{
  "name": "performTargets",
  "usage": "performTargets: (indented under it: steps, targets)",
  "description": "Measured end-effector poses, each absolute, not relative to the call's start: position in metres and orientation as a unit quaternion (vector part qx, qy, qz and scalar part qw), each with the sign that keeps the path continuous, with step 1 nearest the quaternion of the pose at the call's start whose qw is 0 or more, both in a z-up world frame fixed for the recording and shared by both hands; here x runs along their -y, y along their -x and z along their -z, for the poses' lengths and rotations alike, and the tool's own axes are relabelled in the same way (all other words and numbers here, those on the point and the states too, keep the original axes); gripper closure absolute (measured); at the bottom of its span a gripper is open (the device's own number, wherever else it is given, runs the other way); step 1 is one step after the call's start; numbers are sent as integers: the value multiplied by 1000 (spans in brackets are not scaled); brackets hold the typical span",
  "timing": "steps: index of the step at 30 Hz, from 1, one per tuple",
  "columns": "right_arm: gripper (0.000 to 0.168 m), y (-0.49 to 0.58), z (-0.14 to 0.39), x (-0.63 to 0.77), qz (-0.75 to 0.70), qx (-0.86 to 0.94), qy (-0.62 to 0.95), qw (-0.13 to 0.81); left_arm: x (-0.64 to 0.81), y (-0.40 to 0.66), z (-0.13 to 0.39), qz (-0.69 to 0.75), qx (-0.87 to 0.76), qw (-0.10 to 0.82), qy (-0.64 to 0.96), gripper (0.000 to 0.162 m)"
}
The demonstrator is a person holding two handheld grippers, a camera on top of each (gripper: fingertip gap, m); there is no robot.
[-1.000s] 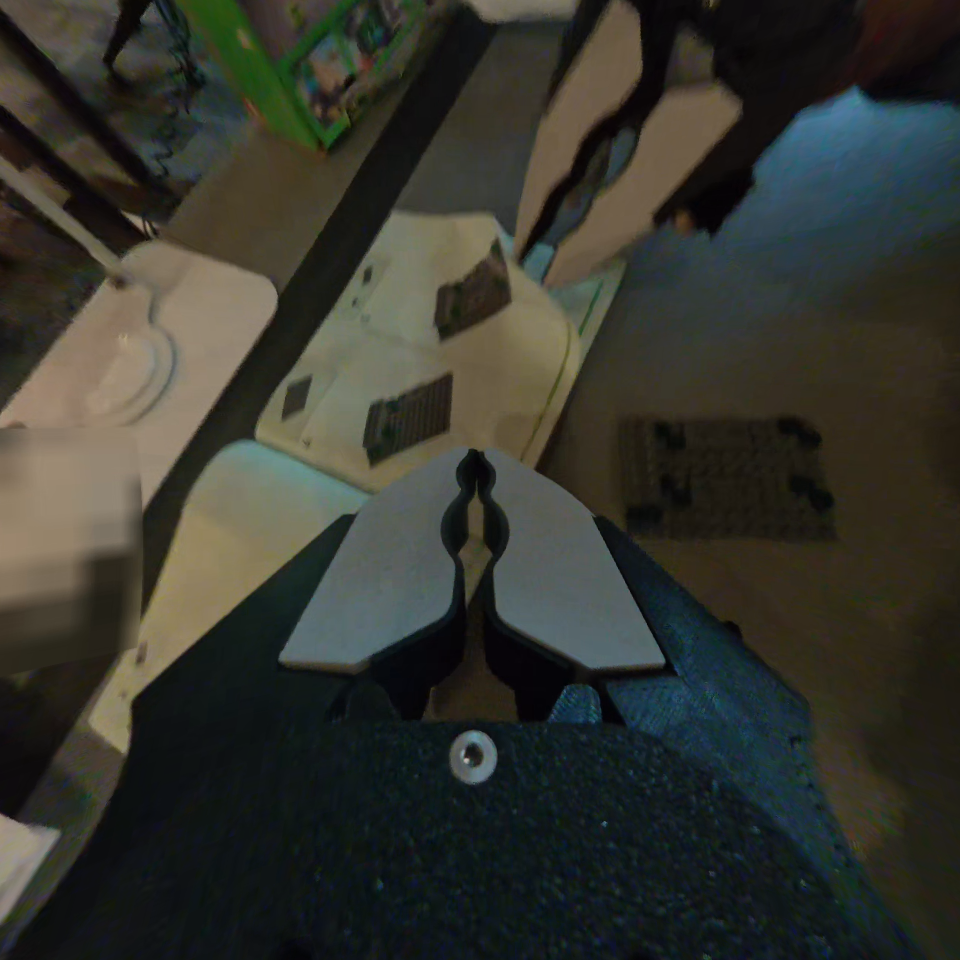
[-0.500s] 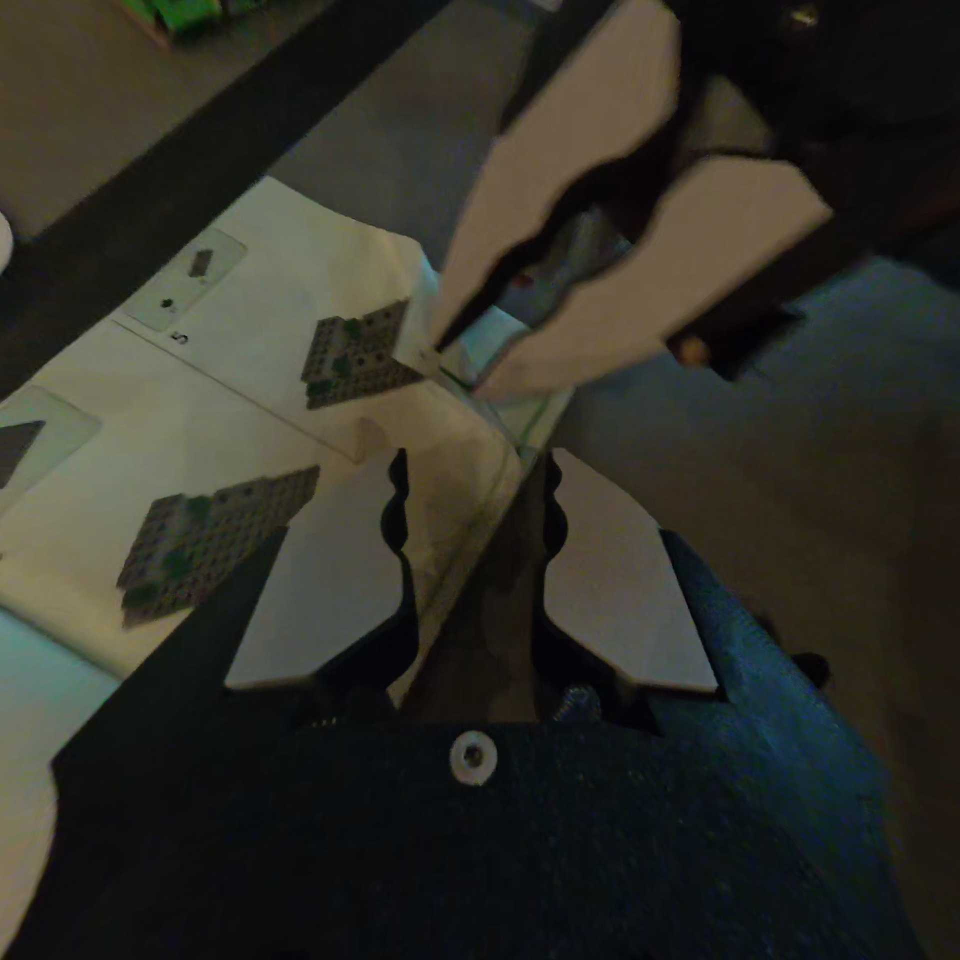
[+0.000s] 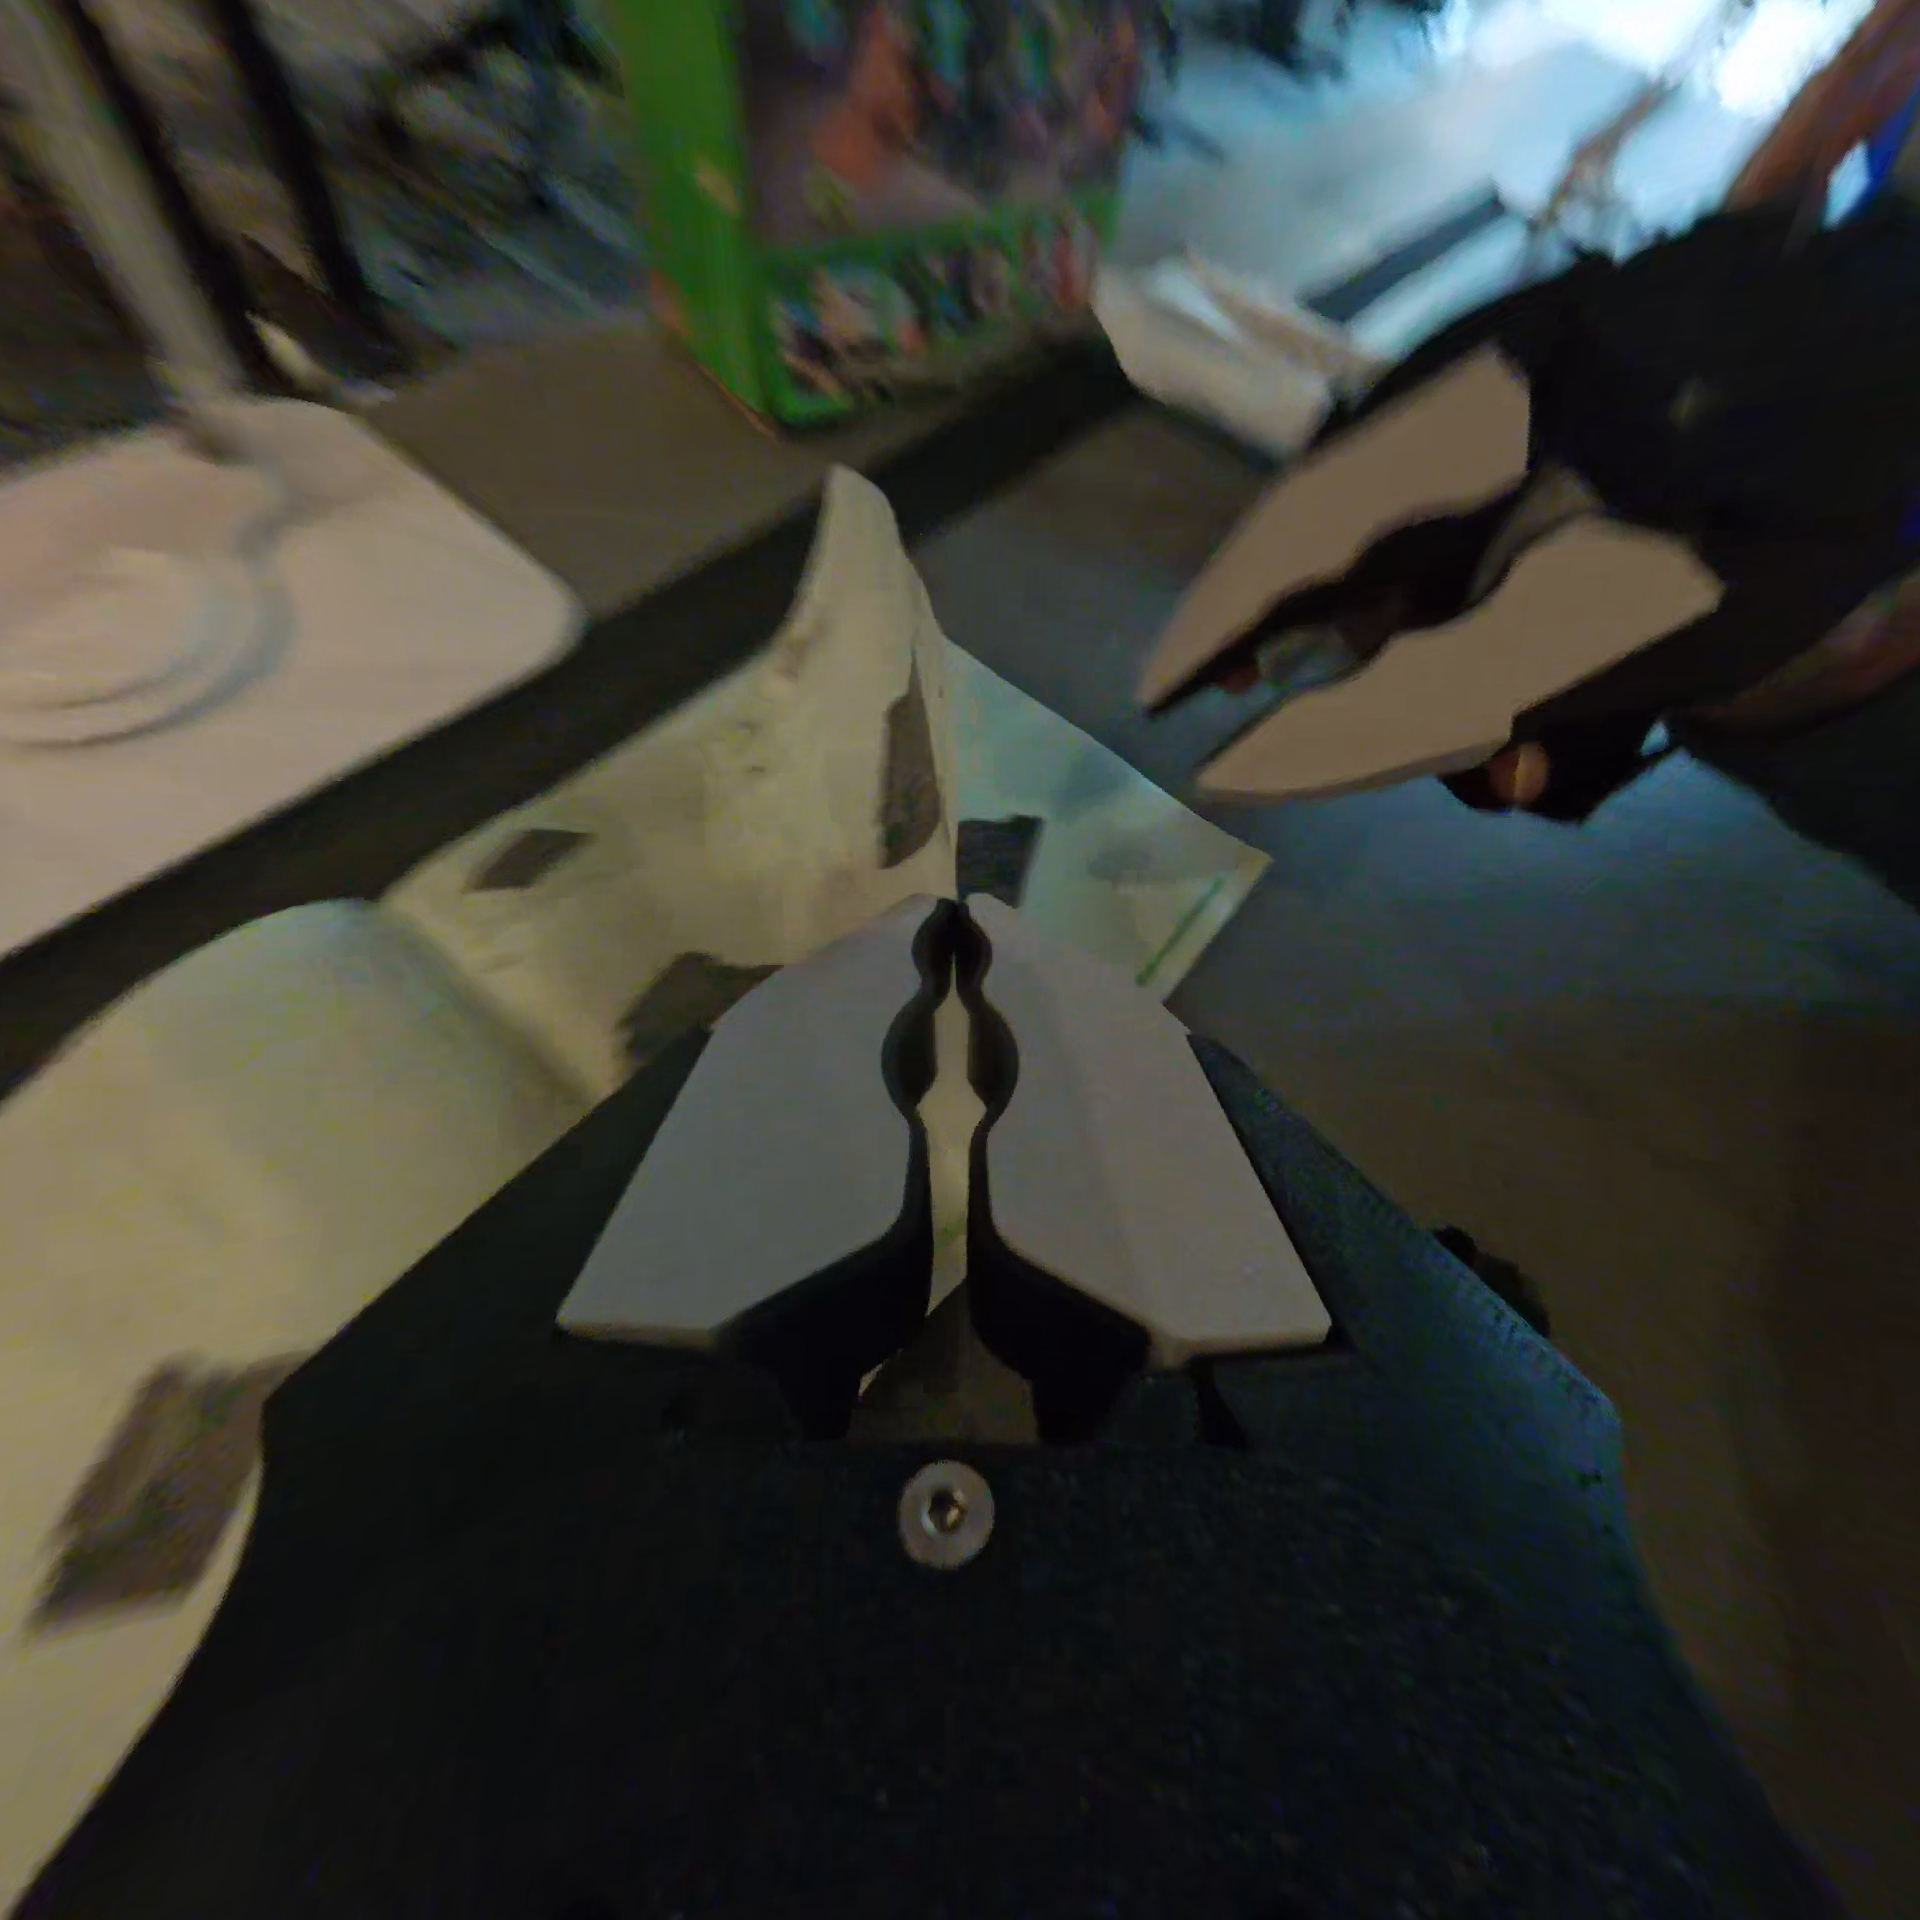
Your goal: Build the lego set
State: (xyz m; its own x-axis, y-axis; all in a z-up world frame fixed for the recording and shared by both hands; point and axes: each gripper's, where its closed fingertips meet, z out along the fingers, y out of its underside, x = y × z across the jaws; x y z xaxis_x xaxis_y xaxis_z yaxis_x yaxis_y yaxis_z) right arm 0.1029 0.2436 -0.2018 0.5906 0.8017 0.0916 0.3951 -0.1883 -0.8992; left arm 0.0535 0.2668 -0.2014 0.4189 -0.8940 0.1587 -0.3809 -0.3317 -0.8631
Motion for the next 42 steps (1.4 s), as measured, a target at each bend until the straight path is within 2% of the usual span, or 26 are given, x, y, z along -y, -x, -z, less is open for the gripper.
performTargets:
  steps: [5,13,22,28,32,35,42]
  targets:
    - [152,-79,222,-252,-156,431,758,463,-283,9,175,326,-342,453,756,162]
    - [151,-8,238,-290,-138,453,764,438,-290,88,177,282,-262,499,776,162]
    - [150,50,266,-310,-121,503,771,371,-288,138,212,265,-232,470,810,162]
    - [150,59,281,-309,-101,532,772,334,-286,164,210,245,-213,483,813,144]
    - [152,63,286,-307,-85,555,765,315,-286,172,197,217,-230,506,802,141]
    - [157,65,286,-305,-77,568,760,306,-284,161,214,199,-286,466,814,138]
    - [157,64,286,-305,-90,552,770,306,-309,144,272,113,-372,377,840,142]
